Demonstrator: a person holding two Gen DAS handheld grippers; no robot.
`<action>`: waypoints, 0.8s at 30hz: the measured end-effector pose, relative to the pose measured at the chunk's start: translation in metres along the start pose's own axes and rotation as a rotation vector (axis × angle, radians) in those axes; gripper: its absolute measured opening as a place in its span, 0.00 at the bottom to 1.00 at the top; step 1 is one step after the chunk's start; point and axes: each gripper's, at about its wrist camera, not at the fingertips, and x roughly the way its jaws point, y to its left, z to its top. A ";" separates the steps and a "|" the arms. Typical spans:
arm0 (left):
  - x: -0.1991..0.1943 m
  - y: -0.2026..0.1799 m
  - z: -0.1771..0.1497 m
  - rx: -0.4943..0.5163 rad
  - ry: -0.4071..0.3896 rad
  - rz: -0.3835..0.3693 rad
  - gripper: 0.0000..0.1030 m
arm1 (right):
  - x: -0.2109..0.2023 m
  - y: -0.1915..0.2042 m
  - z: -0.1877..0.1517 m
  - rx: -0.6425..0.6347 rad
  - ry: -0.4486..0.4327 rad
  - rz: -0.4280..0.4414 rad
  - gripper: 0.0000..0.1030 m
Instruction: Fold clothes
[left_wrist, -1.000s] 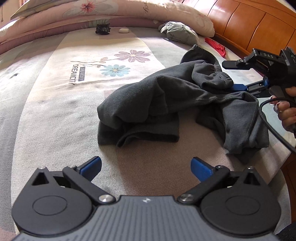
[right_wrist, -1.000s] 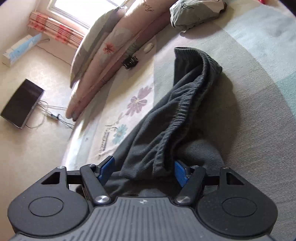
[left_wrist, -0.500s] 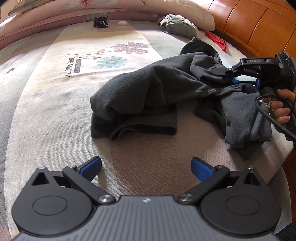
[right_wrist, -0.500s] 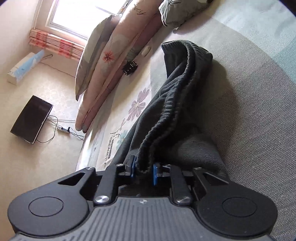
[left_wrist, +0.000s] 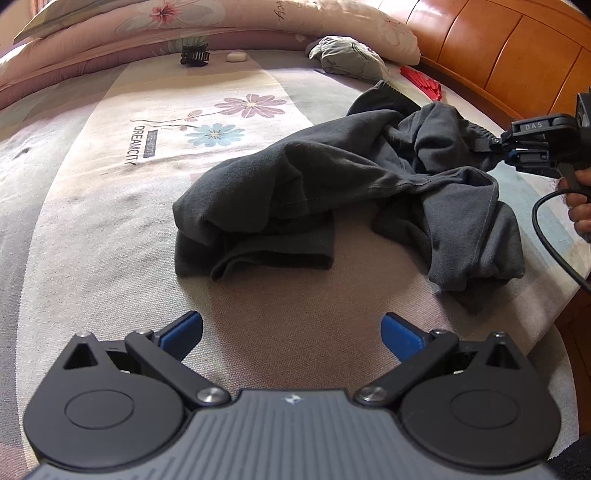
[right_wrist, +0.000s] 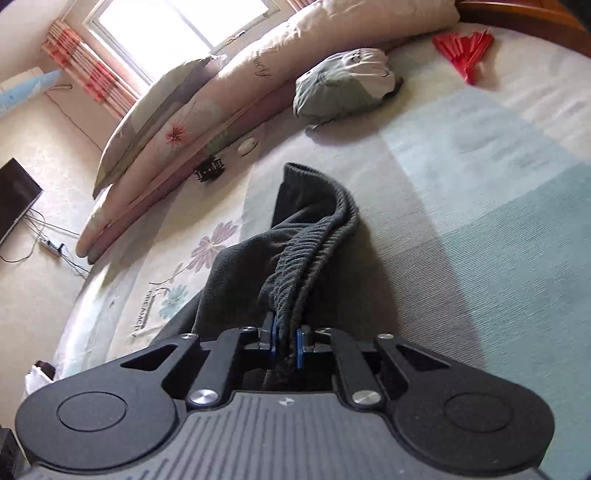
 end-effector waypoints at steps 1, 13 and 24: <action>0.000 -0.002 0.000 0.005 -0.001 -0.002 0.99 | -0.007 -0.004 0.001 -0.008 0.001 -0.026 0.11; -0.005 -0.016 0.005 0.043 -0.013 0.003 0.99 | -0.076 -0.055 0.004 -0.061 0.017 -0.295 0.11; -0.005 -0.022 0.009 0.073 -0.014 -0.011 0.99 | -0.116 -0.084 -0.014 -0.038 0.035 -0.454 0.24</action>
